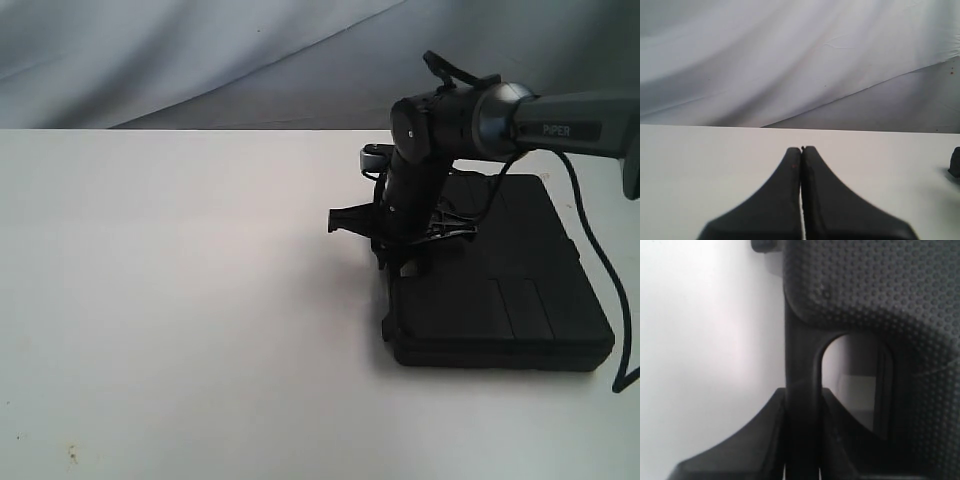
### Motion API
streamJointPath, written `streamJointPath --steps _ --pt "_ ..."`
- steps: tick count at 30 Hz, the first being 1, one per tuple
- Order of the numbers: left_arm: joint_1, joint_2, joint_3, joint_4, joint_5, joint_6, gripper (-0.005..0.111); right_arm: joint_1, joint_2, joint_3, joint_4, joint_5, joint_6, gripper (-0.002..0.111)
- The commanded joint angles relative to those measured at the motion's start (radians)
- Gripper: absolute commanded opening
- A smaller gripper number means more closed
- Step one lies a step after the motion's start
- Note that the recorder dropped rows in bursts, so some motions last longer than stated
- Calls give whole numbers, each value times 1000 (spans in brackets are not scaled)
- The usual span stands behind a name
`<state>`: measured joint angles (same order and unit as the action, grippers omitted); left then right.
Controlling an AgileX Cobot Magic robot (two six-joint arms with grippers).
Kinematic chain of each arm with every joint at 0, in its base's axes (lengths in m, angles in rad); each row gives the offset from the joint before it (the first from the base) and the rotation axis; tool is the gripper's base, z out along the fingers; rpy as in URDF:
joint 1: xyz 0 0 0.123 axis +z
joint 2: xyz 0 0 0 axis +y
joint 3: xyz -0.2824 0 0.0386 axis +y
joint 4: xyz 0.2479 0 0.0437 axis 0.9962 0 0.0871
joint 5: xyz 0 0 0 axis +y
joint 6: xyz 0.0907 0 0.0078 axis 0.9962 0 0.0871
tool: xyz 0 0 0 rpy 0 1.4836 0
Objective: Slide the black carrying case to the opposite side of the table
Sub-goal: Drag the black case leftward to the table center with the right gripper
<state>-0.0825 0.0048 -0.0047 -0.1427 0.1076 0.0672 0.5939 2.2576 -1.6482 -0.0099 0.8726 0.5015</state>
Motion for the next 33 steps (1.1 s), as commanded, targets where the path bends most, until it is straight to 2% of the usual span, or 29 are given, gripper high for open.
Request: streamJointPath --steps 1,4,17,33 --pt "2 -5 5 0 -2 -1 0 27 9 -6 39 -46 53 0" --pt "2 -5 5 0 -2 -1 0 37 25 -30 77 -48 53 0" --pt "2 -5 5 0 -2 -1 0 117 193 -334 91 90 58 0" --pt "2 -5 5 0 -2 -1 0 159 297 -514 127 132 135 0"
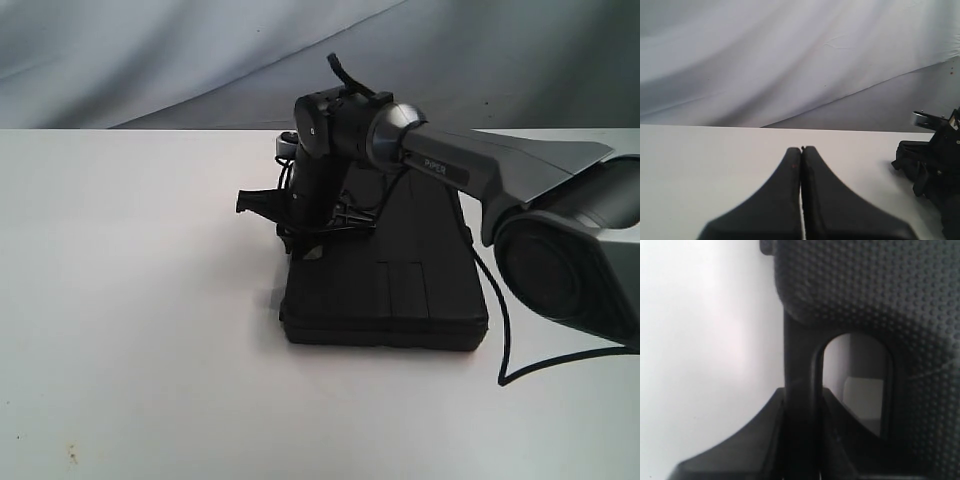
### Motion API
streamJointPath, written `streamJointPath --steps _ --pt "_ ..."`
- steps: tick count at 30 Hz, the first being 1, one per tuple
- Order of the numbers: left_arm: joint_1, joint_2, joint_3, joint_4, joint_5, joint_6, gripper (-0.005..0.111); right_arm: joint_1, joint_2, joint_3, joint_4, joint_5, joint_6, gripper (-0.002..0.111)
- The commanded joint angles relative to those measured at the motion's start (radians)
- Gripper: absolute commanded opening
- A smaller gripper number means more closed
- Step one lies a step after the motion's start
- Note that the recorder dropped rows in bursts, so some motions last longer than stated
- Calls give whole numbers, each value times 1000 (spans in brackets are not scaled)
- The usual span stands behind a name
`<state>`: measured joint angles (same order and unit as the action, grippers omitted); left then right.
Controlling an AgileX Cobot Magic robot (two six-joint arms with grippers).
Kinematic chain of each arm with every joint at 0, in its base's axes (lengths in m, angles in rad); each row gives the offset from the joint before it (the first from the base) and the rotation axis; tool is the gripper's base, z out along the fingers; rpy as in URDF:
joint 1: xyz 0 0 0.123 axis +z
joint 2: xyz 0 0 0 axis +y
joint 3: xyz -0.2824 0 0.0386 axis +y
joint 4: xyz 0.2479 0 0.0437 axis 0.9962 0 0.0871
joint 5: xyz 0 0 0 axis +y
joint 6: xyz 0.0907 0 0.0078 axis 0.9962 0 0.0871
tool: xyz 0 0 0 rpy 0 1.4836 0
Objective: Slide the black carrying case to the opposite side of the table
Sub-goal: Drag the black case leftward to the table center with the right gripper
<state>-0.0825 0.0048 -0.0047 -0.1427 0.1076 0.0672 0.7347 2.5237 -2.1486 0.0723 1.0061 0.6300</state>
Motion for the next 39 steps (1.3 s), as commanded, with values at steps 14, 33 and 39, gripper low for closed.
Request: streamJointPath --steps 14,33,39 --pt "2 -5 5 0 -2 -1 0 20 31 -14 34 28 -11 7" --pt "2 -5 5 0 -2 -1 0 18 -16 -14 -39 79 -17 42" --pt "2 -5 5 0 -2 -1 0 18 -53 -14 -116 105 -5 42"
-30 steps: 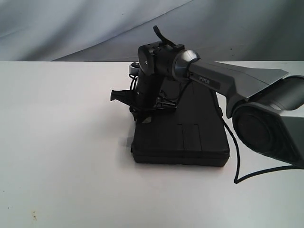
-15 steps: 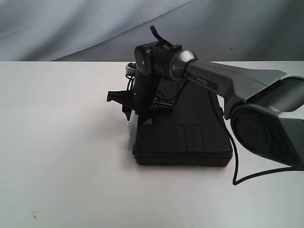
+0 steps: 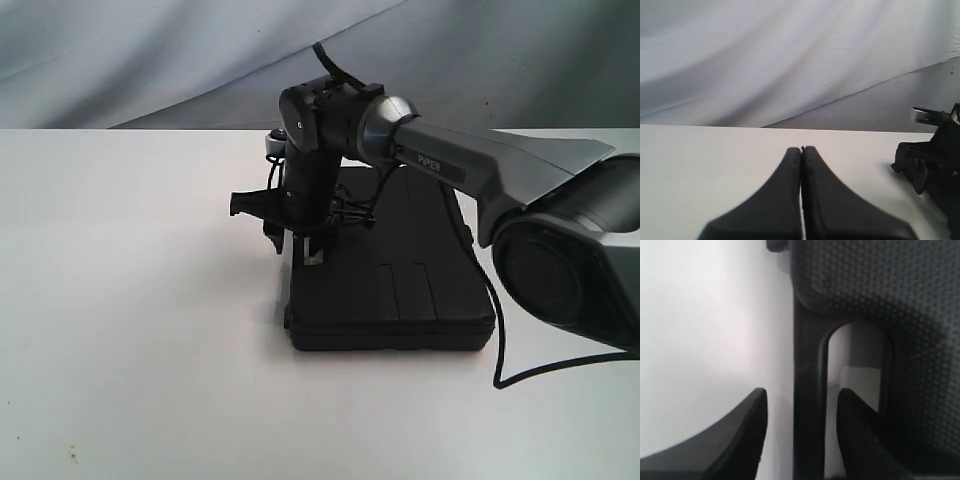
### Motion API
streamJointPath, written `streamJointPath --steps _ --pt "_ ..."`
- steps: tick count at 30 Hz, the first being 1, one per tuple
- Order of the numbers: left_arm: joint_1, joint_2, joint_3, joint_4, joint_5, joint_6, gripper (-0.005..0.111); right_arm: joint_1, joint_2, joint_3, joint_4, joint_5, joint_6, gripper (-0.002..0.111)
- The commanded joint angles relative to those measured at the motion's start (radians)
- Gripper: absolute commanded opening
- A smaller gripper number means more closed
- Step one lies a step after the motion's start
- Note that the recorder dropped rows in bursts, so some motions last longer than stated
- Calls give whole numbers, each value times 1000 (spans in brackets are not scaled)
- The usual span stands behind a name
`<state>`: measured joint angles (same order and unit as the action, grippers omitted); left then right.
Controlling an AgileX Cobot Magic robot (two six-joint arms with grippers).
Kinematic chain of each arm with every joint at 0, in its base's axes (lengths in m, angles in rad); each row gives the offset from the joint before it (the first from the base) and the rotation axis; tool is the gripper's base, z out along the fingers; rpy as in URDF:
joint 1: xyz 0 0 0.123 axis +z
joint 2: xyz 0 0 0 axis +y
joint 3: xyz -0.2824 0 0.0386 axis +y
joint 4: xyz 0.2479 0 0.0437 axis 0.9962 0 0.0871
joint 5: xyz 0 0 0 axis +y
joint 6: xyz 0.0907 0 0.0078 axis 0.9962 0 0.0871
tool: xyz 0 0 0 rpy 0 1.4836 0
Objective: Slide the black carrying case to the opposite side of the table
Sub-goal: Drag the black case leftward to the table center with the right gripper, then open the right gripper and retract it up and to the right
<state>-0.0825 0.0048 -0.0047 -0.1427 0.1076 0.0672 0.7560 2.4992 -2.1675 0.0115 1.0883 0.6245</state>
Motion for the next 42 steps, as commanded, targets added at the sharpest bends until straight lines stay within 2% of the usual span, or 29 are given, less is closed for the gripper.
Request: streamJointPath --steps 1,9,10,15,18,23,33,42 --pt "2 -5 5 0 -2 -1 0 -3 -48 5 -67 23 7 42" --pt "2 -5 5 0 -2 -1 0 15 -201 7 -136 65 9 32" --pt "2 -5 5 0 -2 -1 0 24 -224 7 -152 82 9 25" --pt "2 -5 5 0 -2 -1 0 43 -274 7 -154 93 0 4" --pt "2 -5 5 0 -2 -1 0 51 -308 40 -154 81 -6 0" --pt "2 -5 5 0 -2 -1 0 51 -422 243 -154 -33 13 0" --pt "2 -5 5 0 -2 -1 0 -16 -742 783 -104 -397 90 0" --pt "2 -5 5 0 -2 -1 0 -109 -970 1110 -82 -581 88 0"
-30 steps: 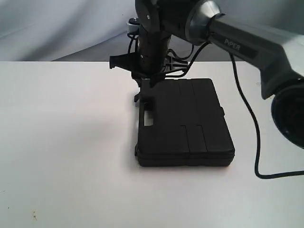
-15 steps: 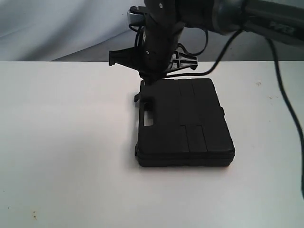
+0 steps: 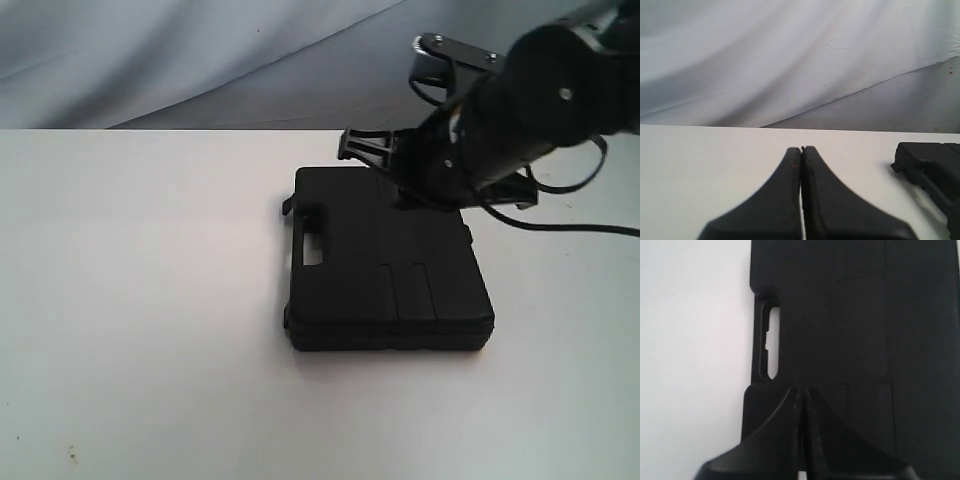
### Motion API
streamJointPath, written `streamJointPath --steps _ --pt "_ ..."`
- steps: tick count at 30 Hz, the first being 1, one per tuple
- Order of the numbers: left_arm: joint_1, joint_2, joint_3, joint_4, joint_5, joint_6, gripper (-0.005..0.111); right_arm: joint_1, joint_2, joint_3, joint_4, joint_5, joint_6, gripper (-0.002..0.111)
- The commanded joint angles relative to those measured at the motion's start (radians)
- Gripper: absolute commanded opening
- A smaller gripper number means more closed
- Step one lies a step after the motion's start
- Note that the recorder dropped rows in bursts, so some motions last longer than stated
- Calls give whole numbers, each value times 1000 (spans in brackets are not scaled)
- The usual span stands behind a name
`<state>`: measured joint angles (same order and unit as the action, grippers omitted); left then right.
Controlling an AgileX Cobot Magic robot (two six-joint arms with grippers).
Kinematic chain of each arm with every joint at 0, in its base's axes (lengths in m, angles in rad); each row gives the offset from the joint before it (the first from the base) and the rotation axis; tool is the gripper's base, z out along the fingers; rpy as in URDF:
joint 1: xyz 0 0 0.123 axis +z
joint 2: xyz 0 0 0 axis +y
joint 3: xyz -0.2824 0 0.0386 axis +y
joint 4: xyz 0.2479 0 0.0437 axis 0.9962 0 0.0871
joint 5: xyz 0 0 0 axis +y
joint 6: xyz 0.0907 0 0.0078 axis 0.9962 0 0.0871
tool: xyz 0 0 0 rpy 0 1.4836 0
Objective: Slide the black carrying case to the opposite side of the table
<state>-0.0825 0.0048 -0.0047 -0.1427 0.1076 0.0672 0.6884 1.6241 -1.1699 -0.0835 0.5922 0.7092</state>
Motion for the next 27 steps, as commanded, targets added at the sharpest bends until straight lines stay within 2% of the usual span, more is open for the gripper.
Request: streamJointPath --steps 1,13,27 --pt "2 -5 5 0 -2 -1 0 -52 -121 144 15 -103 1 0" --pt "2 -5 5 0 -2 -1 0 -200 -392 421 44 -235 -91 0" --pt "2 -5 5 0 -2 -1 0 -340 -666 611 47 -317 -216 0"
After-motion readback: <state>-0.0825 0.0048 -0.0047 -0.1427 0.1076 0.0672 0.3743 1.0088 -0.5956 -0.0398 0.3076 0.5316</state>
